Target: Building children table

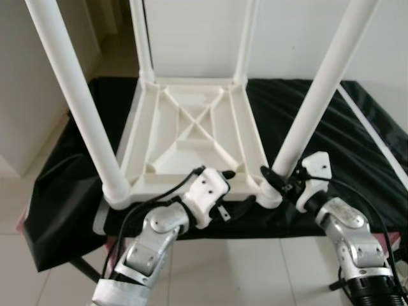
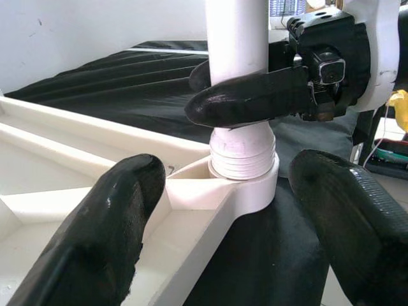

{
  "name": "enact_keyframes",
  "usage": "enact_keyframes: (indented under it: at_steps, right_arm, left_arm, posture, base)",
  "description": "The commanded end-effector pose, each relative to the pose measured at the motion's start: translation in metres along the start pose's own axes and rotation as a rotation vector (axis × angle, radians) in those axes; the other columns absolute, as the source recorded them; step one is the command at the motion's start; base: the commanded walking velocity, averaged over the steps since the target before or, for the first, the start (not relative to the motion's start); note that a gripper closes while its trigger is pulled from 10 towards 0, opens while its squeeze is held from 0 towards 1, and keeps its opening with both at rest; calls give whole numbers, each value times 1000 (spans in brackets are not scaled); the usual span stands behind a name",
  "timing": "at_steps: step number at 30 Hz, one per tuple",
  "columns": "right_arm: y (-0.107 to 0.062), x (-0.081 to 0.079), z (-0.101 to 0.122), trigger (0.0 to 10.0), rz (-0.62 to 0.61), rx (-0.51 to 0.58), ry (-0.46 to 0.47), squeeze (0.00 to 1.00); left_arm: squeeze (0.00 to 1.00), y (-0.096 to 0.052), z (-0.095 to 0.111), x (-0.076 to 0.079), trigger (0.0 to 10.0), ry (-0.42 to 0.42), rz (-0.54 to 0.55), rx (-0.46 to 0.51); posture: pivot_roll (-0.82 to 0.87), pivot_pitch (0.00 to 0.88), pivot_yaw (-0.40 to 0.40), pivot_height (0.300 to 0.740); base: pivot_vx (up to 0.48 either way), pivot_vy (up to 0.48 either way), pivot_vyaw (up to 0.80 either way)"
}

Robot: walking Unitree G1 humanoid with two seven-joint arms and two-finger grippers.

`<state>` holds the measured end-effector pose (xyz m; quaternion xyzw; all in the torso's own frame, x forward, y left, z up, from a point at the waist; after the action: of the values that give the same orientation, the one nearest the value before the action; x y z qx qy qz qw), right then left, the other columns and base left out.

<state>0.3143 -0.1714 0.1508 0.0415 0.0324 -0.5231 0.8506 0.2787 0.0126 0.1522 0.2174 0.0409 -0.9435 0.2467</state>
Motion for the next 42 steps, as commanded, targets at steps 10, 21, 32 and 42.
enact_keyframes:
  at_steps: [10, 21, 32, 42]
  right_arm:
    - [-1, 2, 1, 10000, -289, 106, 159, 0]
    - [-2, -3, -13, 10000, -591, 94, 188, 0]
    - [6, -16, -18, 10000, -721, 87, 264, 0]
    - [11, -23, -13, 10000, -670, 111, 216, 1000]
  left_arm:
    - [0, 1, -1, 1, 10000, 3, 5, -5]
    - [0, 1, -1, 2, 10000, -4, 3, -5]
    - [0, 0, 0, 3, 10000, -19, 18, -3]
    - [0, -1, -1, 1, 10000, -23, 34, -6]
  posture:
    - [-36, 0, -26, 740]
    - [-36, 0, -28, 740]
    - [-19, 3, -42, 740]
    - [-12, 12, -40, 740]
  base:
    - [0, 0, 0]
    - [0, 0, 0]
    - [0, 0, 0]
    - [0, 0, 0]
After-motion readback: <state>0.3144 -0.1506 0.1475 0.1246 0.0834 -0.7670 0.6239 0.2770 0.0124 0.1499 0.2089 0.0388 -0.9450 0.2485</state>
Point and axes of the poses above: a point about 5 cm out from each wrist's last joint towards the gripper, its own y axis pointing out of the wrist towards the gripper, its own z axis along the axis of the wrist's last joint, x = y × z, the point moved 3 cm from there along y, pointing out of the wrist towards the gripper, and after that the axes turned 12 degrees about y, right-handed, at the moved point
